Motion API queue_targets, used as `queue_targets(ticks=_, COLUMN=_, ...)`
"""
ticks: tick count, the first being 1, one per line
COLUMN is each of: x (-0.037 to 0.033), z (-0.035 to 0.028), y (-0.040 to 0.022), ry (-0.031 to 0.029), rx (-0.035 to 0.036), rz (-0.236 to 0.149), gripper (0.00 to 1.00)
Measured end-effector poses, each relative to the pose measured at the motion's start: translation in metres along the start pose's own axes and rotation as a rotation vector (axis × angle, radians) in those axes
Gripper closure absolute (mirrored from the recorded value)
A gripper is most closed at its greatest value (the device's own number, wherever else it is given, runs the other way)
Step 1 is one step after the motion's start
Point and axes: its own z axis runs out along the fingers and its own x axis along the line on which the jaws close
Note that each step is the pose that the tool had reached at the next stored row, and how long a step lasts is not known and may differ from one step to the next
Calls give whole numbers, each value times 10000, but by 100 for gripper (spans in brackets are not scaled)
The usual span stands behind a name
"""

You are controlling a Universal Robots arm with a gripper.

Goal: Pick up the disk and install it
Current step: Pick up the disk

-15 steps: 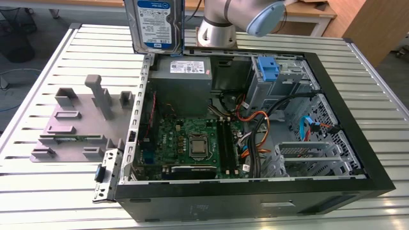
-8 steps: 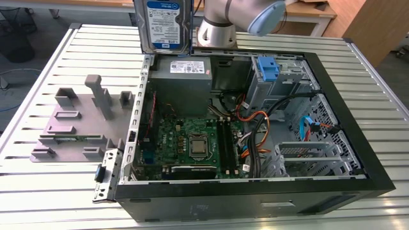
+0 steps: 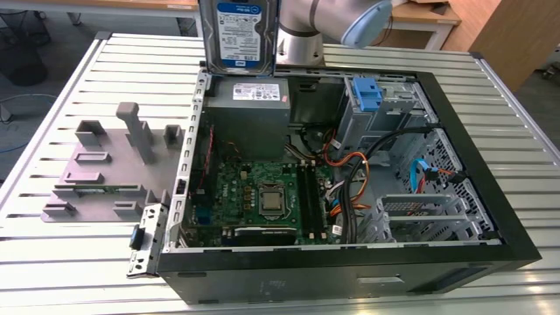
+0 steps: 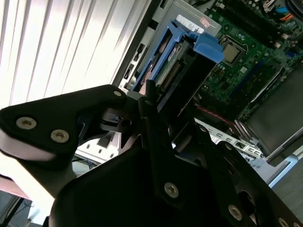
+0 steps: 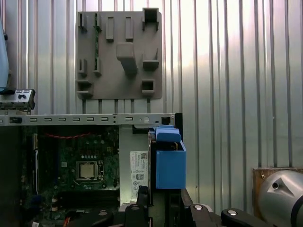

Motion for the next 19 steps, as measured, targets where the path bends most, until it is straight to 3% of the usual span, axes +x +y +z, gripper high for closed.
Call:
queue_targets(ticks=11, x=-8, z=2, y=-265, ry=-1, rx=-1, rz=0, gripper=65)
queue_targets(ticks=19, x=-12, z=2, y=-423, ry=0, rx=-1, rz=0, gripper=65)
